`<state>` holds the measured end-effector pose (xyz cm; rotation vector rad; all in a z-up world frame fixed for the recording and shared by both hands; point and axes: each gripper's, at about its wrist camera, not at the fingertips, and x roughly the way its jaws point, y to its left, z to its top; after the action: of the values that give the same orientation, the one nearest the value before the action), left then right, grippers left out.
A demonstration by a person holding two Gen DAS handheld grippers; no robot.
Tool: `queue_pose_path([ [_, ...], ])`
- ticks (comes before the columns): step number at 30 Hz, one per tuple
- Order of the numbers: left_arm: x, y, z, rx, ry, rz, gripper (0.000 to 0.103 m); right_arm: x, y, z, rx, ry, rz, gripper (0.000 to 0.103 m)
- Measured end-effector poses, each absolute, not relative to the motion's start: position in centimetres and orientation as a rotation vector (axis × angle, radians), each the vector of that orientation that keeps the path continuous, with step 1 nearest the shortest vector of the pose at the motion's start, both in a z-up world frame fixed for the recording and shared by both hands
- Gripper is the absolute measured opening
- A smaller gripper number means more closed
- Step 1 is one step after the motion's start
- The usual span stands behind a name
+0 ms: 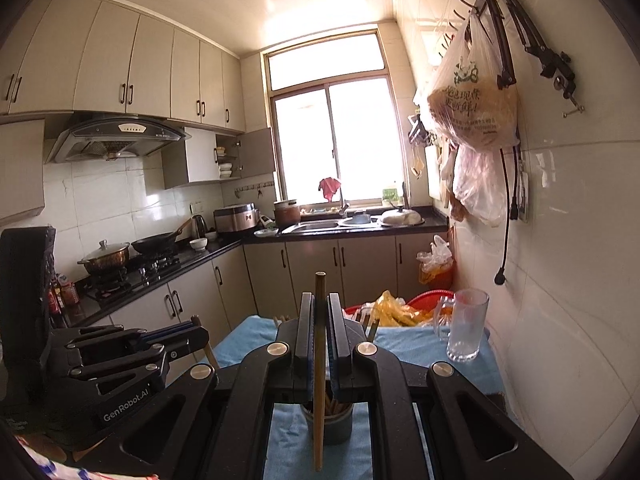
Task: Organize utensils
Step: 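Lower both chopsticks into the black holder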
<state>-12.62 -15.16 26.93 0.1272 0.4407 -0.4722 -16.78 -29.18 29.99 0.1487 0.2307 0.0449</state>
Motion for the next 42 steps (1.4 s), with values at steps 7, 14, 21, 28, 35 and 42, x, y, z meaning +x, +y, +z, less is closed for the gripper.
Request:
queue_pose_path([
  [7,-11.1,-15.4,27.9,0.118,0.428,-0.464,0.007,-15.3,-29.5,31.2,0.152,0.209,0.044,0.006],
  [14,-8.7,-15.1,29.5,0.06,0.426,-0.459,0.007,-13.6,-29.6,32.1,0.143,0.188,0.044,0.006],
  [21,-6.6,-15.3,30.7,-0.001,0.399,-0.466,0.007,-11.1,-30.5,31.7,0.168,0.194,0.038,0.006],
  [28,-4.2,-15.9,29.9,-0.052,0.398,-0.488,0.007,-8.4,-31.7,30.5,0.202,0.205,0.024,0.006],
  [35,-2.1,-17.1,27.8,-0.062,0.428,-0.52,0.007,-5.3,-32.9,27.9,0.244,0.253,0.01,0.006],
  [42,-0.1,-18.1,25.1,-0.052,0.491,-0.529,0.007,-2.8,-33.9,24.3,0.303,0.335,0.007,0.006],
])
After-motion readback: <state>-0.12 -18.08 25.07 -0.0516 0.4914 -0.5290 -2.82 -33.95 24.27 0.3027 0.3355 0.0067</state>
